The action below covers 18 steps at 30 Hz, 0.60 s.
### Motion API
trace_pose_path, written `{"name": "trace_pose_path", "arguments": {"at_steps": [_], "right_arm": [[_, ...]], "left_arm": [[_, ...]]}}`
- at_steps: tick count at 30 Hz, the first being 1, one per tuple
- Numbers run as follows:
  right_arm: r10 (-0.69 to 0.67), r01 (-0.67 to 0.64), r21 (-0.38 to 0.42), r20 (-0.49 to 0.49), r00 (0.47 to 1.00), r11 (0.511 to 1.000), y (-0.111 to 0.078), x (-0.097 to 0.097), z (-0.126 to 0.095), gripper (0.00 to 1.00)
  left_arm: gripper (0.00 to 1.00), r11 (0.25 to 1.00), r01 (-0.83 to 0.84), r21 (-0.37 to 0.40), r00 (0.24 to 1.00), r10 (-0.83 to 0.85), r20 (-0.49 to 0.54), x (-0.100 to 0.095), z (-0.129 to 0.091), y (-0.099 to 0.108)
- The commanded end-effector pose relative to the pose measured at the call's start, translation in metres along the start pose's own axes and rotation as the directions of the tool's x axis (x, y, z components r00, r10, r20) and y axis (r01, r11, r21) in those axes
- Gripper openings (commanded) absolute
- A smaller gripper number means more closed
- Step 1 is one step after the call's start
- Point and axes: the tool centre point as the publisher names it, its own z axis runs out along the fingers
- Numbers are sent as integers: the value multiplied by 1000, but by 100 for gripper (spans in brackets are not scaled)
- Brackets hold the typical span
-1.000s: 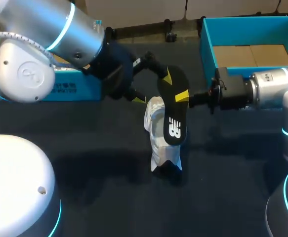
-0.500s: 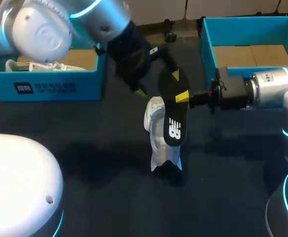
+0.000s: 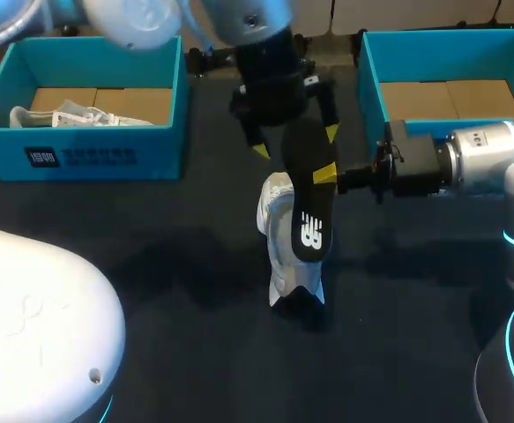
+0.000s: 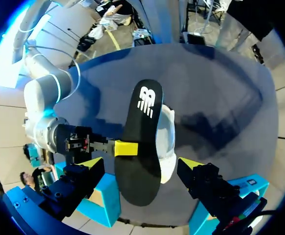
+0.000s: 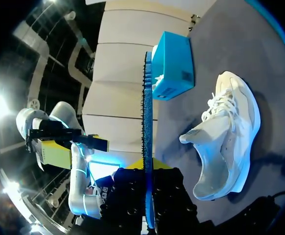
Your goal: Take the shoe out of the shoebox, open the shoe tongue, remove and reinsert the insole, then place the shoe into the shoebox
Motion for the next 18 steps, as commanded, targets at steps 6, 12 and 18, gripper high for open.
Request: {"name": "trace_pose_path", "arguments": {"at_steps": [6,12,18], "right_arm": [[-8,8,-3,-1,1000,1000,2,-1,4,0],[-19,19,-14,-2,1000,1000,5,0,5,0],[-26,26,-16,-3,1000,1000,6,1,5,0]], "left_arm": [[100,1000,-22,-14,988,20,-152,-11,-6,6],[100,999,-27,-25,986,22,-163,-15,-8,9],[100,999,-35,-26,985,31,-168,-17,-8,8]]}}
